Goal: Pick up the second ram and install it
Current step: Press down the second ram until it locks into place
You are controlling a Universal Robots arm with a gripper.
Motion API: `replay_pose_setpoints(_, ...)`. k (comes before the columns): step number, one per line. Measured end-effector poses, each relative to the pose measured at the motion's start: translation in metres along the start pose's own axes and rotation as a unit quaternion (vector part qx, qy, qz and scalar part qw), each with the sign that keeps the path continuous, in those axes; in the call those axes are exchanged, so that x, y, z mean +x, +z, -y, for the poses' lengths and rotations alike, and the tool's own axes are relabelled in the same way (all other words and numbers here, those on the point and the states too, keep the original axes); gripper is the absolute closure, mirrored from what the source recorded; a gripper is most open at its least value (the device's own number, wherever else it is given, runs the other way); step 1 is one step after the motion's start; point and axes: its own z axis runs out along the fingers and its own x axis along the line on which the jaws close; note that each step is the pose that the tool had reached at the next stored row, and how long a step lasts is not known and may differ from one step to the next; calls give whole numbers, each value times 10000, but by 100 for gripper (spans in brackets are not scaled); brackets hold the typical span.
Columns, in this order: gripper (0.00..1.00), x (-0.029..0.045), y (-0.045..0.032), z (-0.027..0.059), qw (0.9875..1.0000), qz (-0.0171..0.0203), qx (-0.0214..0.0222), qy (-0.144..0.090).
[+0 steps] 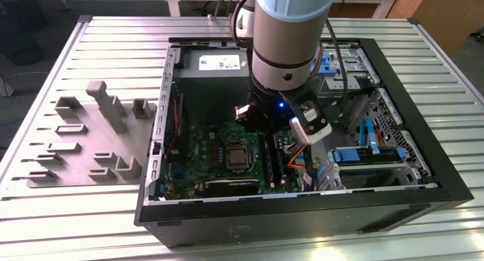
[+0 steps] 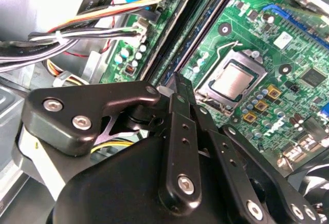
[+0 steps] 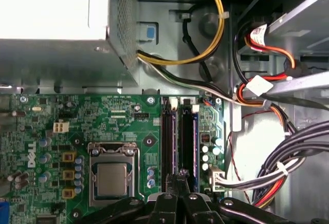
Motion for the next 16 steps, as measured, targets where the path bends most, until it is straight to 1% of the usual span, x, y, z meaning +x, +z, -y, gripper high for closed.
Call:
replay_pose_setpoints(9,89,4,11,-194,10000,0,1,0)
replay_pose_setpoints(10,89,5,17,-261,10000,0,0,0)
replay_pose_setpoints(12,89,-16,39,-280,10000,-2,0,0)
replay_pose_setpoints(16,89,-18,45,-287,10000,-3,2,0)
